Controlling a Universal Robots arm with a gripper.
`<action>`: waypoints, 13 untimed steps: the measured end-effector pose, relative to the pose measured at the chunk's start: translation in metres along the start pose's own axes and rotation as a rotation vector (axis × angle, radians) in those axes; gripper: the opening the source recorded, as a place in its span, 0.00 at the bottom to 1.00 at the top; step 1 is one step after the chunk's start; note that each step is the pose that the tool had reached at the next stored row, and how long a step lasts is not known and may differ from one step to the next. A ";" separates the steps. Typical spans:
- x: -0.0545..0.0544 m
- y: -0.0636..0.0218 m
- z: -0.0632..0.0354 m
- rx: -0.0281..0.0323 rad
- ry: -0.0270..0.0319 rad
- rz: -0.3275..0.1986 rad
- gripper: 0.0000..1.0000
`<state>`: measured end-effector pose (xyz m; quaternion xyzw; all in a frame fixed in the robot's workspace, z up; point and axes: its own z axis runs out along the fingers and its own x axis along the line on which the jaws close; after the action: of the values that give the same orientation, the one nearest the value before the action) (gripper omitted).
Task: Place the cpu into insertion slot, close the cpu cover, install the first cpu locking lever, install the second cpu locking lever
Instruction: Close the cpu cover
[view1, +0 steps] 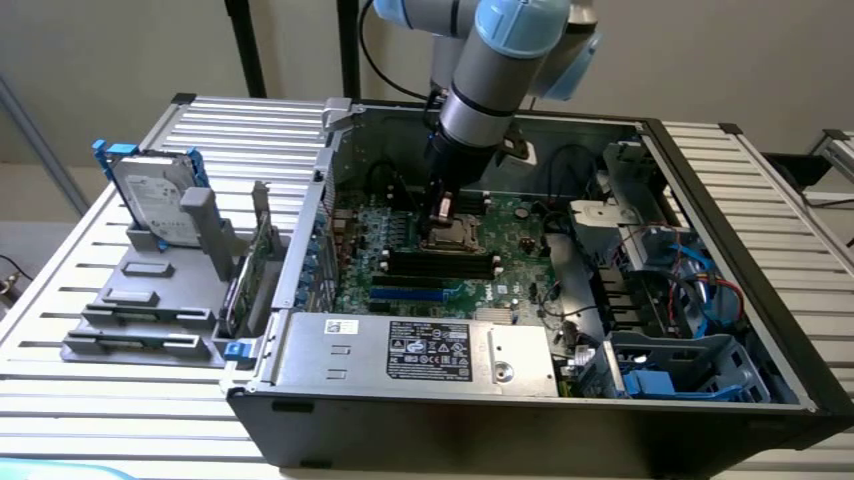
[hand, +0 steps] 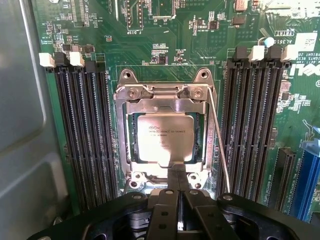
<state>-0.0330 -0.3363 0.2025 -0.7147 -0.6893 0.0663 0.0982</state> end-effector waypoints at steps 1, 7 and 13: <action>0.000 -0.0008 -0.0020 0.0009 -0.0005 0.000 0.11; 0.000 -0.0095 -0.0072 0.0024 -0.0007 0.000 0.11; -0.001 -0.0273 -0.0069 0.0024 -0.0007 0.000 0.11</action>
<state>-0.0580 -0.3373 0.2154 -0.7146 -0.6892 0.0674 0.0988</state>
